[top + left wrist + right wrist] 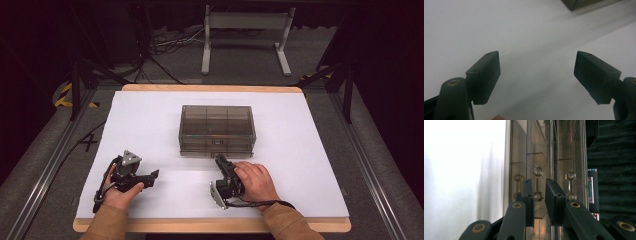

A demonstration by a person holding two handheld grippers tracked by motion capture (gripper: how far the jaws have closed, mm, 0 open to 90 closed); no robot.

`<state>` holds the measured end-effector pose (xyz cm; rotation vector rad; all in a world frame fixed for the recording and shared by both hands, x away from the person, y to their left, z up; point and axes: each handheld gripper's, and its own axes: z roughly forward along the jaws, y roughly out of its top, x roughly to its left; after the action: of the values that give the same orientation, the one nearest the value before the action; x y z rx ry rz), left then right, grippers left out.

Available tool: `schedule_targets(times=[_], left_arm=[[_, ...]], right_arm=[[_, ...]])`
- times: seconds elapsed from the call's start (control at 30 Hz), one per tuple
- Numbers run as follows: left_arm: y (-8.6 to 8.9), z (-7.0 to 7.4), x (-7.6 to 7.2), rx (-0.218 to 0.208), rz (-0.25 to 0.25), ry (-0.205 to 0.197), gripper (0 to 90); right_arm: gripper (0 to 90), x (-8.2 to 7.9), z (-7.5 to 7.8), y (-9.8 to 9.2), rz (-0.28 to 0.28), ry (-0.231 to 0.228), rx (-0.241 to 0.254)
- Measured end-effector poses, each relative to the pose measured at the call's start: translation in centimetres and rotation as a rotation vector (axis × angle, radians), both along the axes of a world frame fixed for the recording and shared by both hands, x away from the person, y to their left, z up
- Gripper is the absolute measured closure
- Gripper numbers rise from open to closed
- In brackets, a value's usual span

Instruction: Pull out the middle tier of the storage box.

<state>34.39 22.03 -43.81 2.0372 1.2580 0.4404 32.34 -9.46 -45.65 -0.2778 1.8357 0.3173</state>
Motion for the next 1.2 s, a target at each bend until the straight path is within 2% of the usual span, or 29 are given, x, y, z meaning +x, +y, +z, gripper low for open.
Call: schedule_targets(times=[0.17, 0.4, 0.47, 0.6, 0.7, 0.77, 0.83, 1.07, 1.13, 1.2], left_arm=[[0.0, 0.0, 0.1, -0.001, -0.002, 0.003, 22.0], [-0.2, 0.0, 0.2, 0.000, -0.006, 0.004, 21.9], [-0.3, 0.0, 0.2, -0.002, -0.006, 0.005, 21.9], [-0.3, 0.0, 0.3, 0.000, -0.010, 0.003, 21.9], [-0.3, 0.0, 0.3, 0.001, -0.009, 0.003, 21.8], [-0.3, 0.0, 0.3, 0.001, -0.008, 0.003, 21.8], [-0.3, 0.0, 0.3, -0.001, -0.008, 0.006, 21.7], [-0.3, 0.0, 0.3, 0.002, -0.008, 0.004, 21.7], [-0.3, 0.0, 0.3, 0.002, -0.007, 0.004, 21.7], [-0.3, 0.0, 0.3, 0.000, -0.007, 0.007, 21.7]], right_arm=[[75.9, -0.6, 0.6, -0.5, 0.033, 0.014, 0.025], [75.2, -1.2, 1.8, -2.3, 0.051, 0.094, 0.102], [75.2, -1.2, 2.0, -2.5, 0.052, 0.105, 0.112], [74.7, -1.4, 2.8, -3.5, 0.051, 0.171, 0.181], [69.7, -1.2, 3.3, -4.0, 0.054, 0.233, 0.224], [69.6, -1.1, 3.6, -4.3, 0.058, 0.276, 0.248], [69.6, -1.1, 3.7, -4.4, 0.061, 0.290, 0.255], [70.3, -0.7, 4.6, -5.3, 0.080, 0.431, 0.356], [70.3, -0.6, 4.8, -5.6, 0.078, 0.463, 0.378], [70.3, -0.5, 4.9, -5.7, 0.078, 0.475, 0.387]])
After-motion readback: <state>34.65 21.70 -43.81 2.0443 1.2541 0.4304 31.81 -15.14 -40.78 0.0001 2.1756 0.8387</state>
